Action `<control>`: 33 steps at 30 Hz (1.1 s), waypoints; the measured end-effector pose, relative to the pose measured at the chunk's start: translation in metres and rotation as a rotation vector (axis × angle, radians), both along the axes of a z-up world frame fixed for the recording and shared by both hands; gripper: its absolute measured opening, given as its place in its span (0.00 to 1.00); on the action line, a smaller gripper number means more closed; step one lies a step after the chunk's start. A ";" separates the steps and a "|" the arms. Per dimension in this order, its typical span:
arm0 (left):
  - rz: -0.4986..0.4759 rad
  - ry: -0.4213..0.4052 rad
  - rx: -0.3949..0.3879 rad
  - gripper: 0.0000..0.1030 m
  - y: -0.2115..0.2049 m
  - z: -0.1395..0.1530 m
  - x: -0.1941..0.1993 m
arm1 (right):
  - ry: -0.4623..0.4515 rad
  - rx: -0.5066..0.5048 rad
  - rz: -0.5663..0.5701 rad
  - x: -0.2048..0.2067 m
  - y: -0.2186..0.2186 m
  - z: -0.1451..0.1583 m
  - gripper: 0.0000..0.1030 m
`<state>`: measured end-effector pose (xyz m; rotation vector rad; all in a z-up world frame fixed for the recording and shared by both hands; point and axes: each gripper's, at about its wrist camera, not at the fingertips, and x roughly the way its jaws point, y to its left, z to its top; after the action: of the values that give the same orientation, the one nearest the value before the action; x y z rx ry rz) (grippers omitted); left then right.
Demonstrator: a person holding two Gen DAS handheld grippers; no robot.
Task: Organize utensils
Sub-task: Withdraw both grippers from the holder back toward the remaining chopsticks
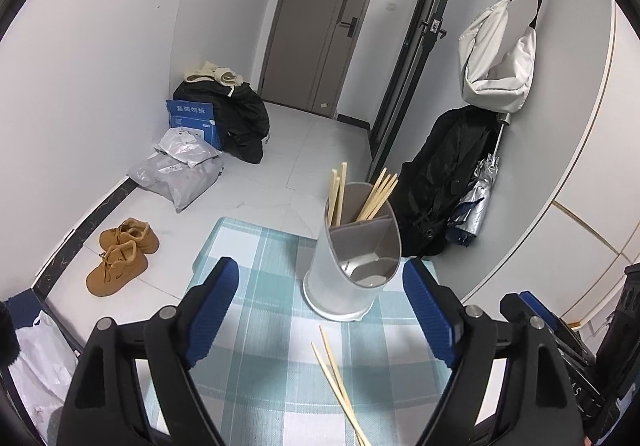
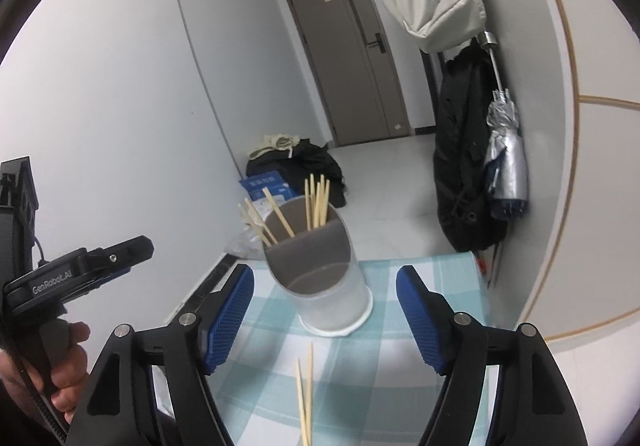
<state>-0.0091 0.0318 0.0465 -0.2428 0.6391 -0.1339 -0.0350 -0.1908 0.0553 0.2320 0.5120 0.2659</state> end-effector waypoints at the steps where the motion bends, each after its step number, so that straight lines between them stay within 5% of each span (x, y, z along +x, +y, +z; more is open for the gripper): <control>1: 0.007 -0.001 0.004 0.79 0.001 -0.002 -0.001 | 0.003 -0.001 -0.006 -0.002 0.000 -0.003 0.72; 10: 0.036 -0.005 0.063 0.88 -0.001 -0.027 -0.010 | 0.035 -0.036 -0.038 -0.015 0.003 -0.034 0.76; 33: 0.064 0.121 0.045 0.89 0.026 -0.103 0.021 | 0.266 -0.154 0.086 0.021 0.034 -0.115 0.78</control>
<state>0.0118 0.0580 -0.0566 -0.2286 0.7526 -0.0435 -0.0141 -0.1571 -0.0595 0.0954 0.8034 0.2791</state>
